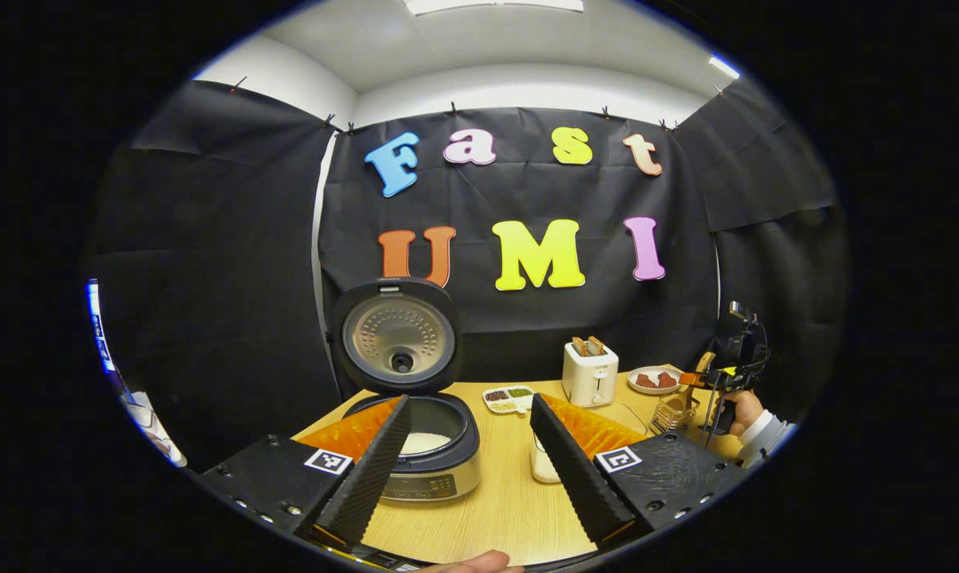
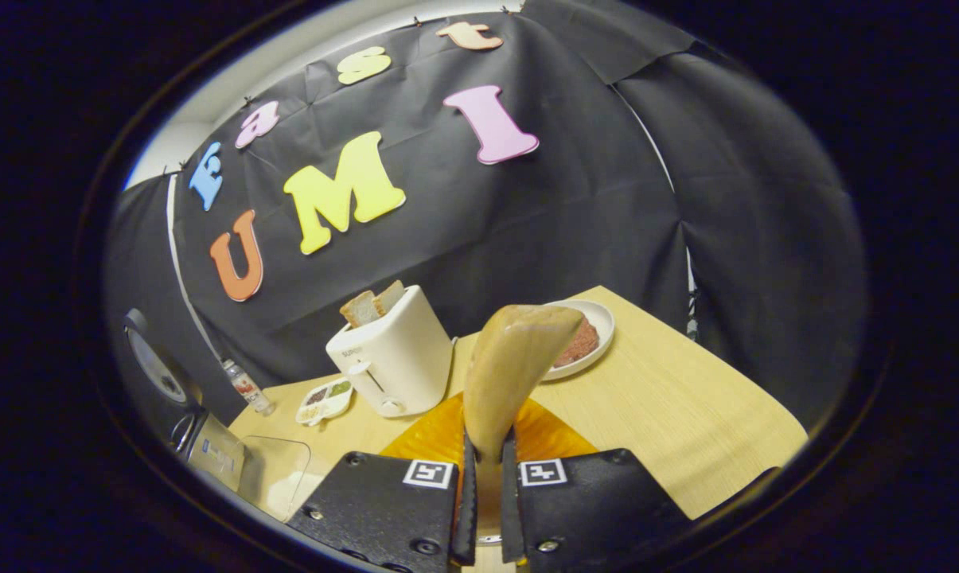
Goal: Close the left gripper, press the button to open the rice cooker; take a wooden spoon from the chopstick holder with the right hand, scoop a spoonful of rice and pour it into the rice cooker, then put the wooden spoon back into the chopstick holder.
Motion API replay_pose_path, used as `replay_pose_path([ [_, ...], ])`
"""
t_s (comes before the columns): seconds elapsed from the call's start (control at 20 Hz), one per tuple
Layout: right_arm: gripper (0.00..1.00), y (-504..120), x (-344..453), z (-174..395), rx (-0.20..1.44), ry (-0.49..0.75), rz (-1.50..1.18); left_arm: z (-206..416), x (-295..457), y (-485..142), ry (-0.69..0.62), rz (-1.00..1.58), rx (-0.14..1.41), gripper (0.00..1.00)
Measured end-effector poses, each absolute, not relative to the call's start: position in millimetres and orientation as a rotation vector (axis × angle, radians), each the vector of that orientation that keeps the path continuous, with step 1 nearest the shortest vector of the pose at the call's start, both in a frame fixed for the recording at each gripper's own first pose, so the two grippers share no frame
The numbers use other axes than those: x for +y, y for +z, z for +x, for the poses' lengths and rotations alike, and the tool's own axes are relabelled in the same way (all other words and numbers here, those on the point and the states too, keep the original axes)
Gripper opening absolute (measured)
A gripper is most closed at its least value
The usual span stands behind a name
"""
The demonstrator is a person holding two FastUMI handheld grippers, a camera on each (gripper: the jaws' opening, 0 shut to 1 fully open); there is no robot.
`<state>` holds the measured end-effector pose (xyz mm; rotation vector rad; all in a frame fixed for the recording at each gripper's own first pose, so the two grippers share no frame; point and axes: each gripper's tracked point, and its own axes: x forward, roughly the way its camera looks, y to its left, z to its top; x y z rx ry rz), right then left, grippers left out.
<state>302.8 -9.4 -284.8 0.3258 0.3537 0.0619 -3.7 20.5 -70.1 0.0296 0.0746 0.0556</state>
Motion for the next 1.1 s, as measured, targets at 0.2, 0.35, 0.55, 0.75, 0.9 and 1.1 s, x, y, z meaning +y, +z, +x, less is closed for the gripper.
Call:
replay_pose_path([
  [0.2, 0.15, -250, -8, 294, 0.287, 0.062, 0.267, -8, 22, -75, 0.037, 0.046, 0.081, 0.95],
  [0.35, 0.15, -218, -4, 283, 0.236, 0.045, 0.204, -13, 25, -77, 0.032, 0.043, 0.077, 0.95],
  [0.55, 0.15, -176, 10, 265, 0.175, 0.034, 0.133, -18, 29, -83, 0.018, 0.032, 0.081, 0.95],
  [0.75, 0.15, -150, 46, 249, 0.173, 0.063, 0.099, -23, 39, -89, 0.016, 0.027, 0.087, 0.95],
  [0.9, 0.15, -136, 77, 242, 0.157, 0.103, 0.085, -26, 50, -94, 0.029, 0.018, 0.100, 0.95],
  [1.1, 0.15, -130, 125, 240, 0.139, 0.159, 0.065, -33, 61, -89, 0.039, 0.015, 0.090, 0.95],
])
